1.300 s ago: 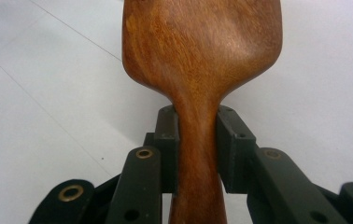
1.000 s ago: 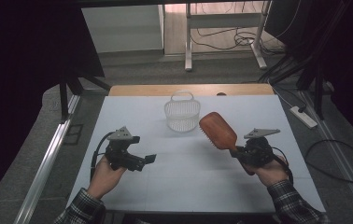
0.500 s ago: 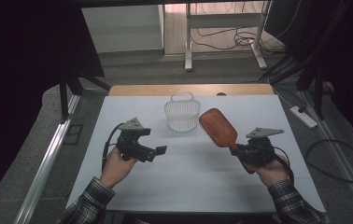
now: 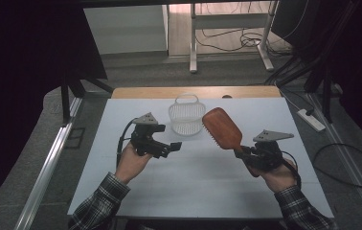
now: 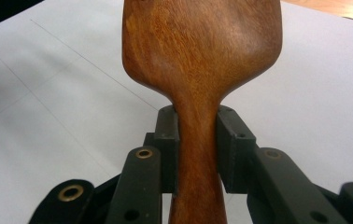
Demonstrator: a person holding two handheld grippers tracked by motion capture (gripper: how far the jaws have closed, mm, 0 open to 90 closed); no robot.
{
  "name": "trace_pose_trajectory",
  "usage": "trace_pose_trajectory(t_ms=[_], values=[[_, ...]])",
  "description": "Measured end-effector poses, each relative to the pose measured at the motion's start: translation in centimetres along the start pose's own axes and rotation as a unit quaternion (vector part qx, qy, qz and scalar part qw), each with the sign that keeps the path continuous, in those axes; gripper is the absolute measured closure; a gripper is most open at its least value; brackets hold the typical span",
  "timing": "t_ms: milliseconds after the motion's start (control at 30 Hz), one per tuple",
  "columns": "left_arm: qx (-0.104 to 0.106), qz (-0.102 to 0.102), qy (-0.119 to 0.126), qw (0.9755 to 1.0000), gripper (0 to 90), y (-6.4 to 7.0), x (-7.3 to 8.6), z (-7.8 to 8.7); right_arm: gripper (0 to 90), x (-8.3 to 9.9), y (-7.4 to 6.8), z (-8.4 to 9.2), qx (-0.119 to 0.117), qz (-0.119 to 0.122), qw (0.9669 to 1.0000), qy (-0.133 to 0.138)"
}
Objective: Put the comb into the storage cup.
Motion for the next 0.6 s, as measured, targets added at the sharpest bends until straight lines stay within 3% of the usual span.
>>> trace_pose_trajectory(t_ms=[167, 333, 600], values=[[0.006, 0.001, 0.002, 1.0, 0.0, 0.1, -0.4, -0.7, 72.7, -0.2, -0.2, 0.0, -0.001, 0.003, 1.0, 0.005], [0.032, 0.022, 0.019, 0.999, 0.0, 0.7, -0.4, -1.3, 72.7, -0.4, -0.7, -0.1, -0.003, 0.006, 0.9999, 0.014], [0.041, 0.03, 0.024, 0.9984, 0.0, 1.2, 0.1, -2.0, 72.6, -0.5, -1.4, -0.2, -0.005, 0.013, 0.9997, 0.022]])
Point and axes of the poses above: each handheld gripper's, and its own axes: z roughly backward along the jaws, x roughly out of its underside, y roughly to its right, the point moved 10 cm from there along -z, roughly forward along the jaws, and after that the axes turned 3 degrees about y, right-handed, at the moved point
